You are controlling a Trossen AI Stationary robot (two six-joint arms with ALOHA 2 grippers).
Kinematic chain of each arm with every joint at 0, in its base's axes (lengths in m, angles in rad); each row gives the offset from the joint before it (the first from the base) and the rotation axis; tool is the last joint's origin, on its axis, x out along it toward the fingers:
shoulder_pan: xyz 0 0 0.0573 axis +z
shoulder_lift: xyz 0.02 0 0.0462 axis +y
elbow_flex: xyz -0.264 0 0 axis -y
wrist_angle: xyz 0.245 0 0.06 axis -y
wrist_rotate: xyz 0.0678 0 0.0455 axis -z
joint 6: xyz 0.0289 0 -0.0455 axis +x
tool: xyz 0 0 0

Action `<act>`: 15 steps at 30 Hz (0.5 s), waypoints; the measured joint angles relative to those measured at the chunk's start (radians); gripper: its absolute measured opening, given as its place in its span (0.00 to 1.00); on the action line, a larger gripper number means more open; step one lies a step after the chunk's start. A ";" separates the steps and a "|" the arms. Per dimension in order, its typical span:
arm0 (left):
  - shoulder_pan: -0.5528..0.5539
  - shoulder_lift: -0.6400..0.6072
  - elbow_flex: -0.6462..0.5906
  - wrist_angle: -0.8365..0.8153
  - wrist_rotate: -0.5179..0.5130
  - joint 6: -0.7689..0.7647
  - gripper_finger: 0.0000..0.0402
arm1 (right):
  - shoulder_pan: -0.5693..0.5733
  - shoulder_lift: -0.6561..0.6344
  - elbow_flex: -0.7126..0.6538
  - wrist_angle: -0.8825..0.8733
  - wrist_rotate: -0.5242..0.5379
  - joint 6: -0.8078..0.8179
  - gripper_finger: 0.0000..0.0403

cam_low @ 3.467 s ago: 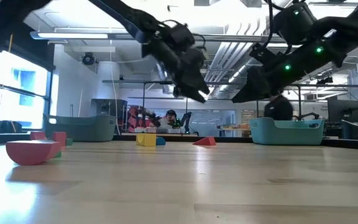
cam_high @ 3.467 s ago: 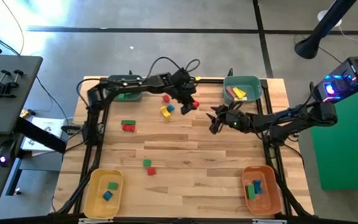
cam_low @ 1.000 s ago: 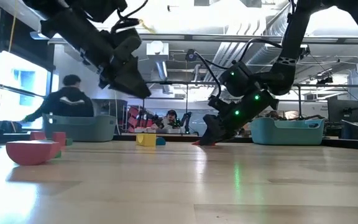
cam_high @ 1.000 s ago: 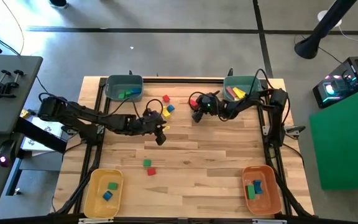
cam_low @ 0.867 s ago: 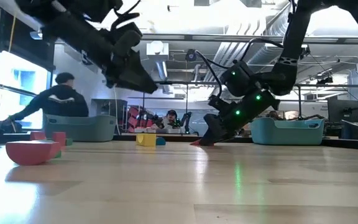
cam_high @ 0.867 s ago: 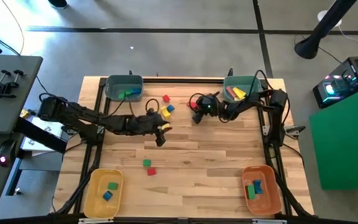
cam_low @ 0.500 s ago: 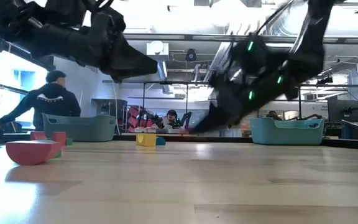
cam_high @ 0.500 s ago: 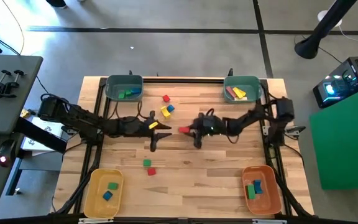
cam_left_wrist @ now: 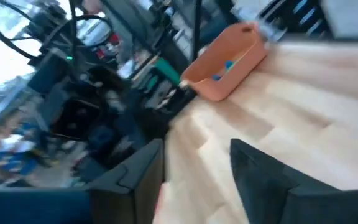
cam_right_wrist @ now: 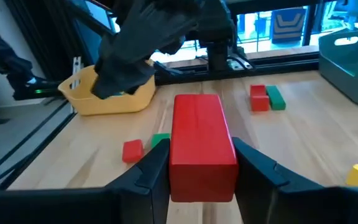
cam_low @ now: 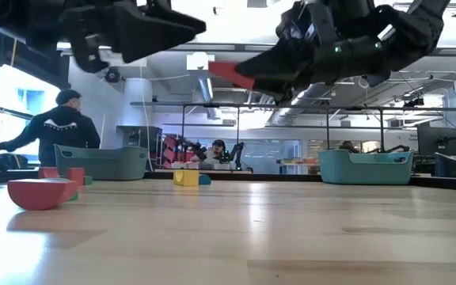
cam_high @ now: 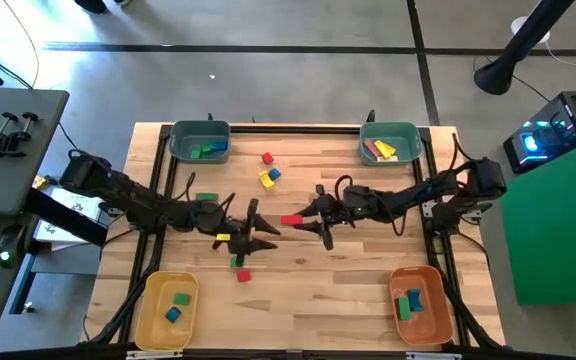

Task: Sort blocks by size
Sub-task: Put the red triangular block into the blue bin

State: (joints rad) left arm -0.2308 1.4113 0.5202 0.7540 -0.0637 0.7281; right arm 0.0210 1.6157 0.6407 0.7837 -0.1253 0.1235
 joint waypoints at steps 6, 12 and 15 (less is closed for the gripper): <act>-0.007 0.000 0.083 -0.187 -0.251 0.194 0.59 | 0.000 -0.004 0.000 -0.001 0.000 0.011 0.32; -0.007 0.000 0.088 -0.179 -0.347 0.339 0.60 | 0.000 -0.004 0.000 0.003 0.000 0.026 0.32; 0.004 0.012 0.089 -0.176 -0.324 0.376 0.56 | 0.000 -0.004 0.000 0.006 0.000 0.041 0.32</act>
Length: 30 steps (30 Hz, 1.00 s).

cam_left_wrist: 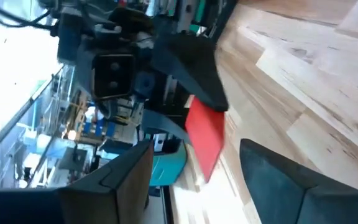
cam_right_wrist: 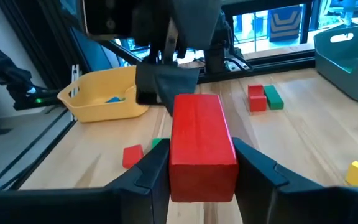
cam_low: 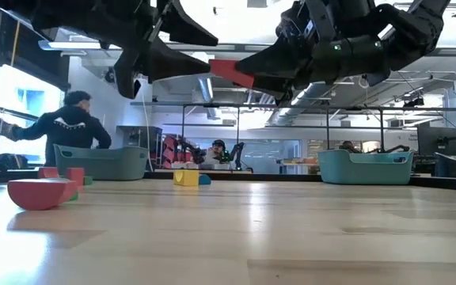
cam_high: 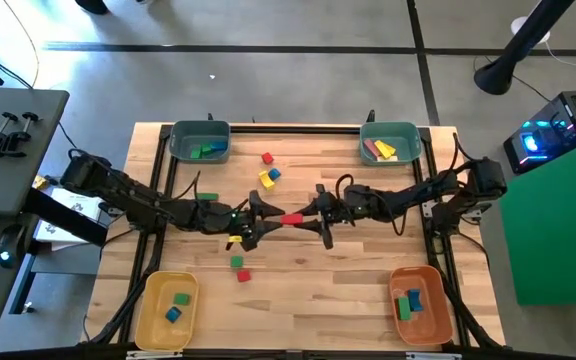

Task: Sort blocks by size
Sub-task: Put the red triangular block into the blue bin

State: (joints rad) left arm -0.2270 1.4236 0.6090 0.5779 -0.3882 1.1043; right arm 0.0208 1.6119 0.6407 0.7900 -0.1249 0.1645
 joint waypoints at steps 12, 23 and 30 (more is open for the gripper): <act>0.013 0.207 0.064 0.207 -0.022 0.078 0.47 | 0.000 -0.001 0.001 0.015 -0.033 0.045 0.32; 0.013 0.242 0.143 0.094 -0.009 -0.029 0.20 | 0.007 -0.003 0.002 -0.019 -0.079 0.050 0.32; -0.003 0.241 0.147 0.077 -0.009 -0.108 0.11 | 0.019 -0.003 0.002 -0.049 -0.074 0.074 0.43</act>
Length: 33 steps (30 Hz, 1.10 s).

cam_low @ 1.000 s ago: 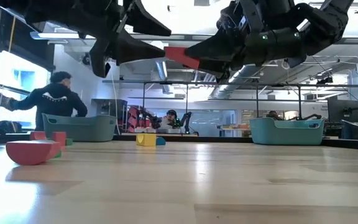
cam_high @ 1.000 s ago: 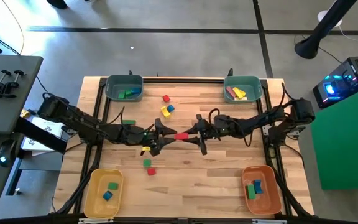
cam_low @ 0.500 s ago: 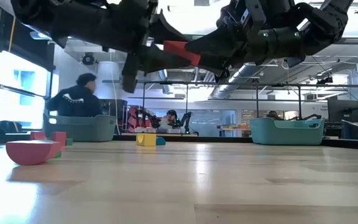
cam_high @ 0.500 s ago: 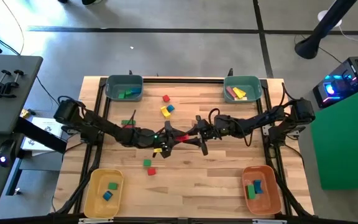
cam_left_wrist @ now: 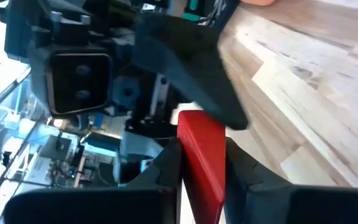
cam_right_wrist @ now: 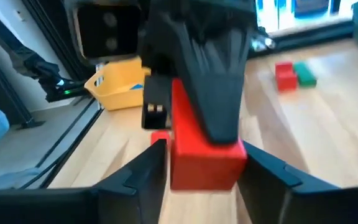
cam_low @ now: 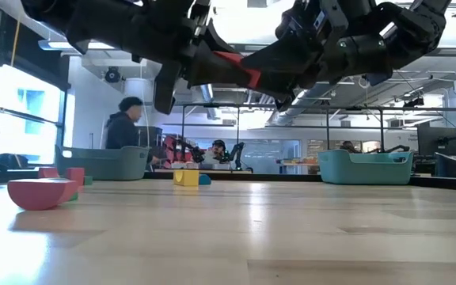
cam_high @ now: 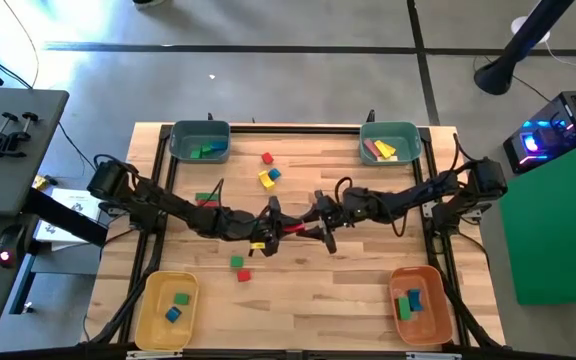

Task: Sort blocks by size
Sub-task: Put the red triangular block into the blue bin

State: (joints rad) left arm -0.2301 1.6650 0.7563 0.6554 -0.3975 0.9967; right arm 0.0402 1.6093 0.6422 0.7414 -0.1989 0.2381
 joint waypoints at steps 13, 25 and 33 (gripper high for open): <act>-0.107 -0.069 0.000 -0.079 -0.416 -0.170 0.11 | -0.061 -0.055 0.000 -0.282 -0.160 0.148 0.55; 0.364 -0.504 0.153 -1.108 -0.403 -1.084 0.11 | -0.068 -0.073 0.000 -0.378 0.034 0.094 0.55; 0.903 -0.355 0.272 -1.517 -0.095 -1.173 0.12 | -0.066 -0.073 0.000 -0.373 0.034 0.070 0.55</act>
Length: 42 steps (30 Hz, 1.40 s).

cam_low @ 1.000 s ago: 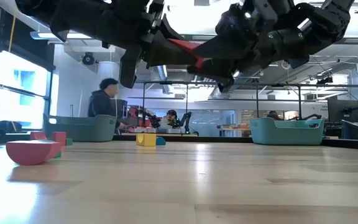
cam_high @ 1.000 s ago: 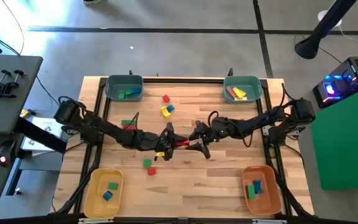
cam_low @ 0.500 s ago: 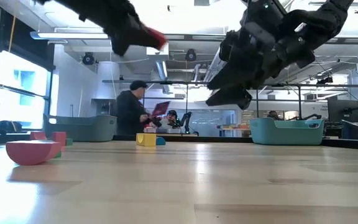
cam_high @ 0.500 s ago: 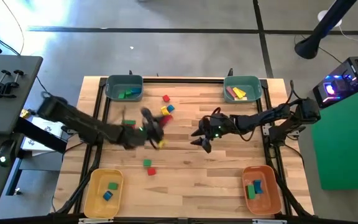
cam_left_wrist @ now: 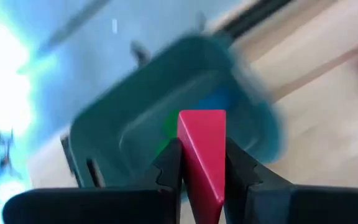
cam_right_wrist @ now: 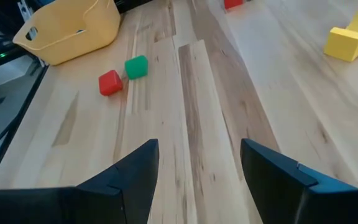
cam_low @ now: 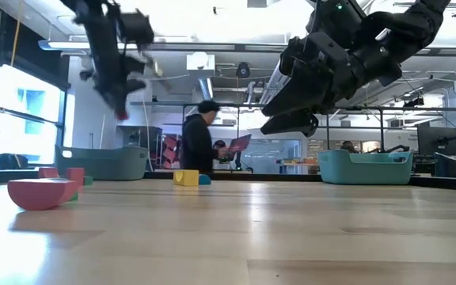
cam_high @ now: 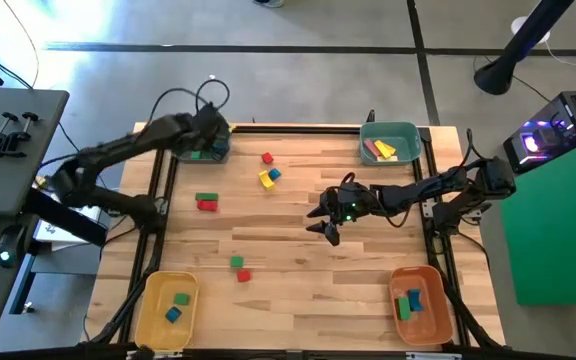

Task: Sort blocks by size
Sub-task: Put the red triangular block into the blue bin, then put the red half-circle block into the blue bin

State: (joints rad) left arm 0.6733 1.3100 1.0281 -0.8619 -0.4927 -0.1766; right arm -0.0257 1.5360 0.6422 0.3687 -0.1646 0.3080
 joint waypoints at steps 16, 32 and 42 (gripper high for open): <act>0.225 0.304 0.004 -0.006 0.126 0.116 0.12 | 0.000 0.000 0.000 -0.003 0.000 -0.066 0.55; 0.245 0.284 0.019 -0.083 0.153 0.137 0.48 | 0.001 0.000 0.000 -0.016 -0.001 -0.025 0.55; 0.106 0.085 0.135 -0.222 0.141 0.031 0.49 | 0.069 0.000 0.000 0.008 0.141 -0.046 0.55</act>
State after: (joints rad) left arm 0.7795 1.3945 1.1626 -1.0840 -0.3520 -0.1456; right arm 0.0432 1.5360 0.6422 0.3764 -0.0239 0.2615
